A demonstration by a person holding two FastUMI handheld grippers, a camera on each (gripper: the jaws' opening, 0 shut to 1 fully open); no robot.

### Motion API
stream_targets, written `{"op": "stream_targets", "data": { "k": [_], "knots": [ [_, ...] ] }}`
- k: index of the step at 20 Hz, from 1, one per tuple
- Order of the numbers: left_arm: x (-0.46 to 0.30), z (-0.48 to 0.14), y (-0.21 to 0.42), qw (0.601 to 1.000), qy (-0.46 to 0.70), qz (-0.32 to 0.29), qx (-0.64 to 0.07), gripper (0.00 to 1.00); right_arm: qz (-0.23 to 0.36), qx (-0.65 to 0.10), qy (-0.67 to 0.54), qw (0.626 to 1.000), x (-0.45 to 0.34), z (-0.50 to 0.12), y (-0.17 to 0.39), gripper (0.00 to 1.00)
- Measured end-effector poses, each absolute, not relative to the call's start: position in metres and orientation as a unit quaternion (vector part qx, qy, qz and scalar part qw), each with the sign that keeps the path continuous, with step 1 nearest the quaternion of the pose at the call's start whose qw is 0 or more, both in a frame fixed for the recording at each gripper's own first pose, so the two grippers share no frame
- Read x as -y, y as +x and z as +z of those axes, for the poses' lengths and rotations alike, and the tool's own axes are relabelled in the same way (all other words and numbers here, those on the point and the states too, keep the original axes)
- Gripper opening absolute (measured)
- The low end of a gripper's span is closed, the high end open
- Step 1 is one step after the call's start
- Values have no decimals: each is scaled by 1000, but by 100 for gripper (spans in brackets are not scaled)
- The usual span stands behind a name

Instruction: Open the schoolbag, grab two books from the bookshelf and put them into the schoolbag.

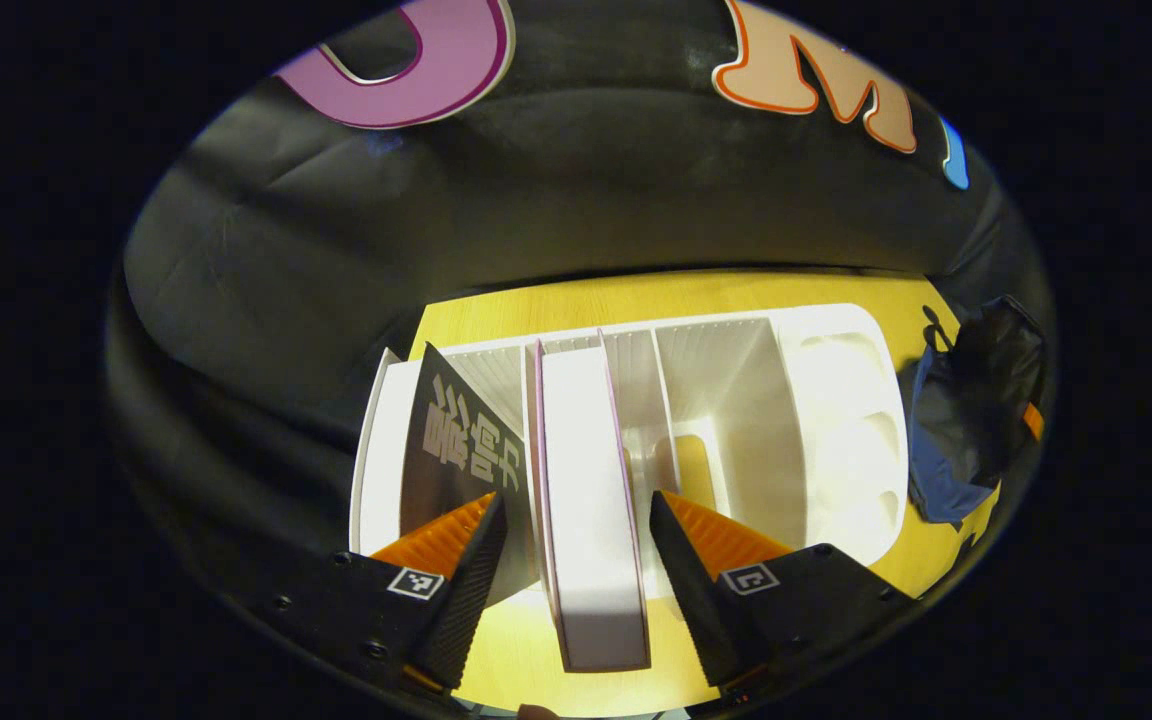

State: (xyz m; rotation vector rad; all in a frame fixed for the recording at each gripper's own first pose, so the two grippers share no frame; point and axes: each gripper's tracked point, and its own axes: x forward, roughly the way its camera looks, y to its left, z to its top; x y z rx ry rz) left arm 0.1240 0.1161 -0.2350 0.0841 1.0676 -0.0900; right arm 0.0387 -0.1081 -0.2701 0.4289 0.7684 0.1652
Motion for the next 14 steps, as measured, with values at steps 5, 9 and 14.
{"op": "stream_targets", "data": {
  "k": [5, 9, 14],
  "knots": [
    [-107, -245, 120, 845, 26, -56, -531, 45, 78, -373, 213, 900, 108, -271, 38, 4],
    [-107, -241, 118, 841, 13, -57, -538, 37, 78, -375, 212, 899, 108, -272, 36, 4],
    [-113, -232, 117, 842, 5, -45, -538, 37, 74, -373, 216, 899, 109, -270, 36, 5]
  ]
}}
